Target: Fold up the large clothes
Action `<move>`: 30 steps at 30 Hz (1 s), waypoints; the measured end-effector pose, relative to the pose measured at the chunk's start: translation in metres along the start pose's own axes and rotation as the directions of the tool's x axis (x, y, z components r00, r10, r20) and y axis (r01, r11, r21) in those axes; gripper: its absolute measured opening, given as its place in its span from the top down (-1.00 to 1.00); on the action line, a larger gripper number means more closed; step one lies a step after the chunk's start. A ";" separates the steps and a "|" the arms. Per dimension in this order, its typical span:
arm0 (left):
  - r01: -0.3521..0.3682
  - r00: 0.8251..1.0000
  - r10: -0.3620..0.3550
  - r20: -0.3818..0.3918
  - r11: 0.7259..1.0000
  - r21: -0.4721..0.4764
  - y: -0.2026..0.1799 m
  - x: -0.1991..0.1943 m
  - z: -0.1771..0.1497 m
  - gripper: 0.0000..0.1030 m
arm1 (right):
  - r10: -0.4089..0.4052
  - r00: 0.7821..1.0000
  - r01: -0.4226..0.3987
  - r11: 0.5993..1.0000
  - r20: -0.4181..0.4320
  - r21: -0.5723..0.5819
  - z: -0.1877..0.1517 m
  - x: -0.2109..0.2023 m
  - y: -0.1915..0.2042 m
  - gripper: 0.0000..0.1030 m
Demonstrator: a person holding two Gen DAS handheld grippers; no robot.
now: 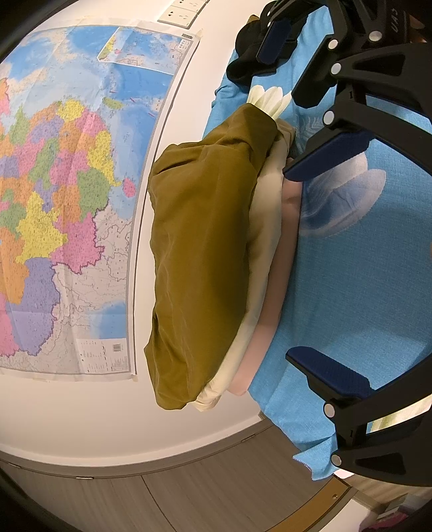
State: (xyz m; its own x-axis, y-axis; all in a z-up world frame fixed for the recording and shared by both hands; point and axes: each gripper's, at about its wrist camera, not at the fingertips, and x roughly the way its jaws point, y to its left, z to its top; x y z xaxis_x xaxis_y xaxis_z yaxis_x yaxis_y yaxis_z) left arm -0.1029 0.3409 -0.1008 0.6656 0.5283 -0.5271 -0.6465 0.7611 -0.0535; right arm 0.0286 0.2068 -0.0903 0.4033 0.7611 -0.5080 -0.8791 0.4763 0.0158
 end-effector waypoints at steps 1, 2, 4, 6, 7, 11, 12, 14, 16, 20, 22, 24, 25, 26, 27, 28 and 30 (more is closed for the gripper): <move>0.000 1.000 0.000 0.001 1.000 0.001 0.000 0.000 0.000 -0.87 | 0.003 1.000 -0.003 1.000 0.000 0.000 0.000 0.000 0.000 -0.89; 0.000 1.000 0.000 0.002 1.000 0.002 0.001 0.000 -0.001 -0.87 | 0.002 1.000 -0.002 1.000 -0.001 0.000 0.000 0.001 0.000 -0.89; 0.000 1.000 0.000 0.002 1.000 0.006 0.000 0.001 -0.001 -0.87 | 0.003 1.000 -0.003 1.000 0.000 0.002 0.000 0.000 0.000 -0.89; 0.001 1.000 -0.001 0.001 1.000 0.007 -0.001 0.002 -0.001 -0.87 | 0.002 1.000 -0.002 1.000 -0.002 0.000 0.000 0.001 0.000 -0.89; 0.001 1.000 -0.001 0.001 1.000 0.008 -0.001 0.001 -0.001 -0.87 | 0.003 1.000 -0.003 1.000 -0.003 -0.002 0.000 0.001 0.001 -0.89; 0.002 1.000 -0.002 0.003 1.000 0.009 -0.002 0.000 -0.002 -0.87 | 0.007 1.000 -0.007 1.000 -0.004 -0.002 0.001 0.001 0.002 -0.89; 0.001 1.000 -0.001 0.002 1.000 0.009 -0.003 0.000 -0.001 -0.87 | 0.004 1.000 -0.004 1.000 -0.003 -0.002 0.001 0.001 0.002 -0.89; 0.001 1.000 -0.001 0.002 1.000 0.011 -0.003 0.001 -0.001 -0.87 | 0.004 1.000 -0.004 1.000 -0.003 -0.005 0.001 0.001 0.002 -0.89; -0.001 1.000 0.001 0.003 1.000 0.010 -0.003 0.000 -0.001 -0.87 | 0.006 1.000 -0.006 1.000 -0.001 -0.003 0.001 0.001 0.002 -0.89; -0.002 1.000 0.002 0.005 1.000 0.011 -0.003 -0.001 -0.002 -0.87 | 0.005 1.000 -0.005 1.000 0.001 0.000 0.001 0.000 0.003 -0.89; 0.000 1.000 0.000 0.005 1.000 0.010 -0.002 -0.001 -0.002 -0.87 | 0.000 1.000 0.000 1.000 0.003 0.002 0.001 -0.001 0.004 -0.89; -0.003 1.000 0.003 0.005 1.000 0.010 -0.003 -0.001 -0.002 -0.87 | 0.000 1.000 0.000 1.000 0.004 0.003 0.001 -0.001 0.005 -0.89; -0.002 1.000 0.002 0.006 1.000 0.009 -0.003 -0.001 -0.002 -0.87 | 0.001 1.000 -0.001 1.000 0.005 0.002 0.001 -0.001 0.004 -0.89; -0.002 1.000 0.002 0.005 1.000 0.010 -0.002 -0.001 -0.002 -0.87 | 0.002 1.000 -0.002 1.000 0.005 0.000 0.001 -0.002 0.005 -0.89; -0.001 1.000 0.001 0.005 1.000 0.010 -0.002 -0.001 -0.002 -0.87 | 0.002 1.000 -0.002 1.000 0.004 0.001 0.001 -0.001 0.004 -0.89; -0.002 1.000 0.002 0.006 1.000 0.009 -0.003 -0.001 -0.002 -0.87 | 0.002 1.000 -0.003 1.000 0.005 0.001 0.001 -0.001 0.005 -0.89; -0.002 1.000 0.002 0.005 1.000 0.011 -0.003 -0.001 -0.002 -0.87 | 0.004 1.000 -0.004 1.000 0.004 0.001 0.001 -0.001 0.004 -0.89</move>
State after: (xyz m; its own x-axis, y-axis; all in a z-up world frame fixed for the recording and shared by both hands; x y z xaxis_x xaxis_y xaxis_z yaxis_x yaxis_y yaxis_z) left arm -0.1029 0.3375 -0.1019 0.6665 0.5315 -0.5228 -0.6436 0.7642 -0.0436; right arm 0.0252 0.2084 -0.0885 0.4007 0.7646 -0.5049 -0.8803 0.4739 0.0191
